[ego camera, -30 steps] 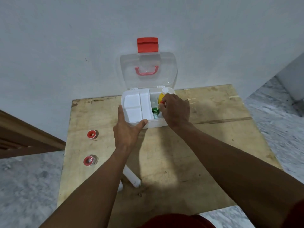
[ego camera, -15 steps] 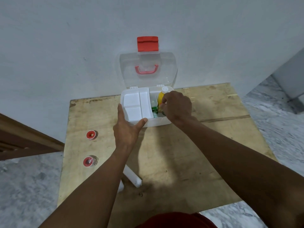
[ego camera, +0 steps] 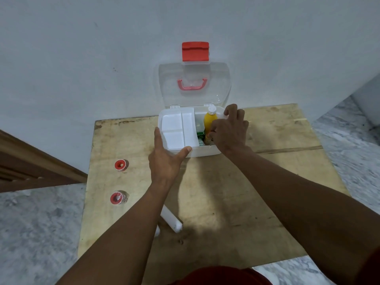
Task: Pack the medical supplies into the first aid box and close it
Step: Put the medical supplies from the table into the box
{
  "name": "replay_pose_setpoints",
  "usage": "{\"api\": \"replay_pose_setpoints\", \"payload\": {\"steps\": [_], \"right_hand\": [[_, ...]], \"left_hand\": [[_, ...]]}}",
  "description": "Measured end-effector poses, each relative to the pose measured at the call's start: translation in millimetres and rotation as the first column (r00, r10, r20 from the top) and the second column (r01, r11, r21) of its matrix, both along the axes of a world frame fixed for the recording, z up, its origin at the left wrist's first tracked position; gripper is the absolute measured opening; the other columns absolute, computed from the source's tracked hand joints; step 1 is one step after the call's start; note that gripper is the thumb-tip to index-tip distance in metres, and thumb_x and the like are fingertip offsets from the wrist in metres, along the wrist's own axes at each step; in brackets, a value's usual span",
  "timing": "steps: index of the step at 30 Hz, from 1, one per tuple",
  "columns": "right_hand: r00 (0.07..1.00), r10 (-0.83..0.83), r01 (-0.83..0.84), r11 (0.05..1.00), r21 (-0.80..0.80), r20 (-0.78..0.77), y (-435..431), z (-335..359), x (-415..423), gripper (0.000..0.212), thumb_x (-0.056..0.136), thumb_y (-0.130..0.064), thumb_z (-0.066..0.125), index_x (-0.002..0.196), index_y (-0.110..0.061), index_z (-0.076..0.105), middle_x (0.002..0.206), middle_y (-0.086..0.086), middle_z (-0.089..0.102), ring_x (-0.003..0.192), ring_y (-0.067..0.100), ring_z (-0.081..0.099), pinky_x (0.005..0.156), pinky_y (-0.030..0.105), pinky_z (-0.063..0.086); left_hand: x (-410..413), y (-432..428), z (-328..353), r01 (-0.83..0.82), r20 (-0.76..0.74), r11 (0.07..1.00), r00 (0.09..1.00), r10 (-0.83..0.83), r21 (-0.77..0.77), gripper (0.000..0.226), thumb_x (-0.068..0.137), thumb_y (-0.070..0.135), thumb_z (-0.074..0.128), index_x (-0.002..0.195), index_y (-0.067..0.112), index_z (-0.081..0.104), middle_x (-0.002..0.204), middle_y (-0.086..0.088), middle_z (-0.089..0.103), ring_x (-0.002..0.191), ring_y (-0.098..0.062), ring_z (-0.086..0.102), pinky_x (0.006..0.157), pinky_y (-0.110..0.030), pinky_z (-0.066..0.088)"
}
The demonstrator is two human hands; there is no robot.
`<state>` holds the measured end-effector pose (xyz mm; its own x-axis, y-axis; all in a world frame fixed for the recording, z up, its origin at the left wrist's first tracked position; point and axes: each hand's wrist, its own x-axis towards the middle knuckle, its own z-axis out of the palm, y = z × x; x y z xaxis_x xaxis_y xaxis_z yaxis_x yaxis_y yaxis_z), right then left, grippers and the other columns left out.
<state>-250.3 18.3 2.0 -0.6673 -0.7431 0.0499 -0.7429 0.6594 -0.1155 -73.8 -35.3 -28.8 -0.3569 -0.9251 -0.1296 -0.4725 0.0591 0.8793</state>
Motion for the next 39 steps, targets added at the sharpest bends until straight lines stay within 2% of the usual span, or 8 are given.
{"api": "replay_pose_setpoints", "payload": {"steps": [10,15,18,20,23,28,36,39], "right_hand": [[0.995,0.050,-0.039,0.992,-0.120,0.089,6.4,-2.5,-4.8,0.020,0.074,-0.035,0.076,0.093,-0.029,0.077,0.129,0.006,0.043,0.122,0.033,0.037,0.092,0.046,0.043],[0.985,0.074,-0.039,0.975,-0.218,0.156,11.9,-3.2,-2.6,0.029,0.075,-0.030,0.077,0.103,-0.023,0.075,0.128,0.012,0.047,0.117,0.034,0.043,0.091,0.048,0.046],[0.986,0.064,-0.021,0.964,-0.264,0.156,19.1,-0.3,-0.2,0.032,0.079,-0.032,0.074,0.108,-0.020,0.071,0.127,0.015,0.049,0.116,0.035,0.045,0.091,0.046,0.046],[0.987,0.051,-0.005,0.957,-0.290,0.153,25.6,1.1,1.8,0.033,0.080,-0.031,0.073,0.111,-0.019,0.070,0.126,0.017,0.049,0.115,0.036,0.046,0.091,0.047,0.047],[0.988,0.037,0.009,0.955,-0.296,0.151,33.3,1.8,6.0,0.034,0.084,-0.031,0.070,0.116,-0.018,0.067,0.125,0.018,0.049,0.113,0.035,0.048,0.092,0.047,0.048],[0.990,0.024,0.022,0.949,-0.313,0.140,36.9,3.2,18.3,0.040,0.083,-0.027,0.073,0.121,-0.017,0.064,0.121,0.018,0.051,0.106,0.034,0.051,0.087,0.047,0.051],[0.988,0.022,0.032,0.942,-0.334,0.155,42.0,1.7,32.2,0.042,0.083,-0.029,0.071,0.123,-0.020,0.062,0.110,0.012,0.052,0.100,0.029,0.052,0.082,0.045,0.052],[0.988,-0.007,0.067,0.920,-0.385,0.154,47.6,2.8,44.5,0.037,0.085,-0.028,0.069,0.120,-0.019,0.062,0.108,0.010,0.055,0.096,0.026,0.055,0.080,0.043,0.054]], "left_hand": [[1.8,-6.1,-2.3,0.075,-0.060,0.997,0.995,-0.077,-0.032,0.104,0.068,0.041,0.086,0.149,0.023,0.024,0.136,0.001,0.051,0.123,-0.020,0.051,0.096,-0.045,0.053],[-4.1,-19.3,6.4,0.180,-0.119,0.981,0.975,-0.188,-0.076,0.103,0.054,0.045,0.091,0.135,0.028,0.029,0.124,0.011,0.048,0.114,-0.004,0.050,0.084,-0.022,0.053],[-7.6,-28.4,12.6,0.245,-0.105,0.966,0.962,-0.253,-0.088,0.100,0.058,0.035,0.093,0.134,0.025,0.029,0.121,0.012,0.047,0.105,0.009,0.048,0.070,-0.001,0.044],[-6.2,-32.3,13.4,0.276,-0.096,0.957,0.954,-0.283,-0.086,0.098,0.061,0.030,0.092,0.134,0.025,0.027,0.120,0.013,0.048,0.100,0.012,0.048,0.066,0.005,0.041],[-1.6,-33.1,12.9,0.285,-0.069,0.955,0.954,-0.290,-0.079,0.101,0.065,0.033,0.090,0.141,0.024,0.025,0.121,0.013,0.048,0.100,0.001,0.051,0.063,-0.002,0.044],[5.0,-29.0,13.9,0.257,-0.022,0.961,0.965,-0.260,-0.100,0.107,0.064,0.038,0.089,0.146,0.021,0.022,0.119,0.010,0.047,0.105,-0.010,0.046,0.078,-0.023,0.049],[16.5,-32.1,13.1,0.231,0.031,0.969,0.973,-0.230,-0.083,0.105,0.063,0.042,0.088,0.144,0.020,0.025,0.119,0.005,0.052,0.102,-0.013,0.049,0.078,-0.028,0.048],[17.2,-34.7,13.2,0.235,0.064,0.970,0.971,-0.231,-0.067,0.109,0.064,0.043,0.088,0.147,0.019,0.022,0.128,-0.003,0.055,0.112,-0.023,0.054,0.083,-0.033,0.050]]}}
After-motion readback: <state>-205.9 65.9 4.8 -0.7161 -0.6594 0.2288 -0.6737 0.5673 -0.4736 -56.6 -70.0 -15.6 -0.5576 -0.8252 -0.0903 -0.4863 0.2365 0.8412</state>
